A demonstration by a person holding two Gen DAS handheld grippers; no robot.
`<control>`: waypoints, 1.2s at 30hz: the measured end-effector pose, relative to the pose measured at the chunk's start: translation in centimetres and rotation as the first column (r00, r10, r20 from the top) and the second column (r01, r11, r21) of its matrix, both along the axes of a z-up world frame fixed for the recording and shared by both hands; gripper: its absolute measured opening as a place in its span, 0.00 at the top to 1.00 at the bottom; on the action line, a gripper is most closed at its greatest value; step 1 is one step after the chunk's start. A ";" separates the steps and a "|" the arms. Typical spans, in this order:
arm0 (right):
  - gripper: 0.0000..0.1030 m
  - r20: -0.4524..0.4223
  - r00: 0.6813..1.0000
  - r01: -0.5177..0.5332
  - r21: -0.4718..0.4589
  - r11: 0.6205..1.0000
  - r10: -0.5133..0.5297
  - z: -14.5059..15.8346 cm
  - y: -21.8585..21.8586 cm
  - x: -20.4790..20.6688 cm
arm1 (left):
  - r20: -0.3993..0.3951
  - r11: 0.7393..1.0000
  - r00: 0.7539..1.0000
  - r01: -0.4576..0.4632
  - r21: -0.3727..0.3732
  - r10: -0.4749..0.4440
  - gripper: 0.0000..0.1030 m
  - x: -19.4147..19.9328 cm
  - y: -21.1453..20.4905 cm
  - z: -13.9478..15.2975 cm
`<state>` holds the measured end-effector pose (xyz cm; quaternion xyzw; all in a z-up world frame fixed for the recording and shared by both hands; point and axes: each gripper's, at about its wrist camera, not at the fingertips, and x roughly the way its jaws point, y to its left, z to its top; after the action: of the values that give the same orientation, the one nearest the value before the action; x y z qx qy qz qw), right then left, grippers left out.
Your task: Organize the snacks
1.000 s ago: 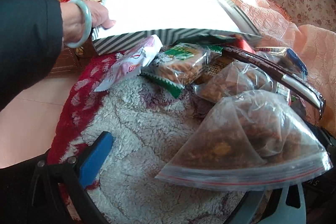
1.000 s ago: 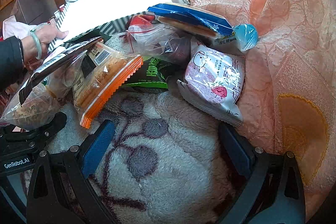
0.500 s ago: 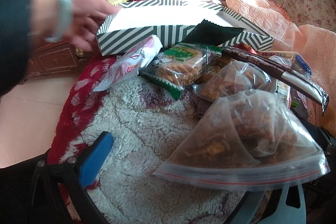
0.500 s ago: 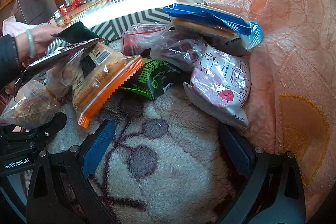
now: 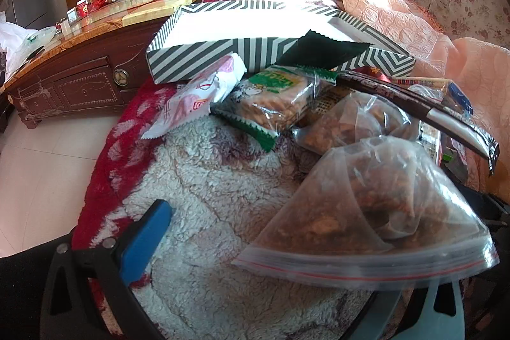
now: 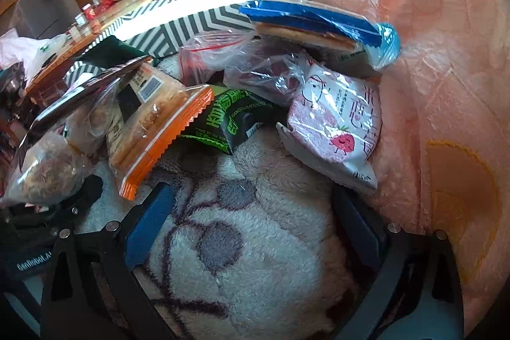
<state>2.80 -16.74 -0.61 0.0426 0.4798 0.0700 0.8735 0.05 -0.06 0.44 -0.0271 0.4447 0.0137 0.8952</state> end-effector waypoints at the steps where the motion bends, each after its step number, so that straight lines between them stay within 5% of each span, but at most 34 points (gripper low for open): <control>1: 0.02 -0.016 1.000 0.002 0.001 1.000 -0.002 0.0 0.0 0.2 | 0.000 1.000 1.000 0.000 0.000 0.000 0.00 0.0 0.0 0.0; 8: 0.02 -0.162 0.987 -0.003 0.014 1.000 0.005 0.7 -0.1 0.6 | -0.001 1.000 1.000 0.000 0.012 0.000 0.00 -0.1 0.0 -0.5; 25: 0.02 -0.155 0.988 -0.017 0.003 1.000 0.017 0.5 0.7 -0.6 | -0.019 0.999 0.999 0.032 0.007 -0.032 0.00 0.1 0.1 -0.2; 36: 0.02 -0.096 0.995 -0.034 -0.013 0.999 0.033 3.7 0.8 -3.2 | -0.003 0.997 0.997 0.079 0.013 -0.079 0.04 -1.8 1.9 2.9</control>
<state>-0.43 -15.93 3.09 0.0313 0.5221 0.0790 0.8486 -1.75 1.81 3.37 -0.0035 0.4462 -0.0185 0.8947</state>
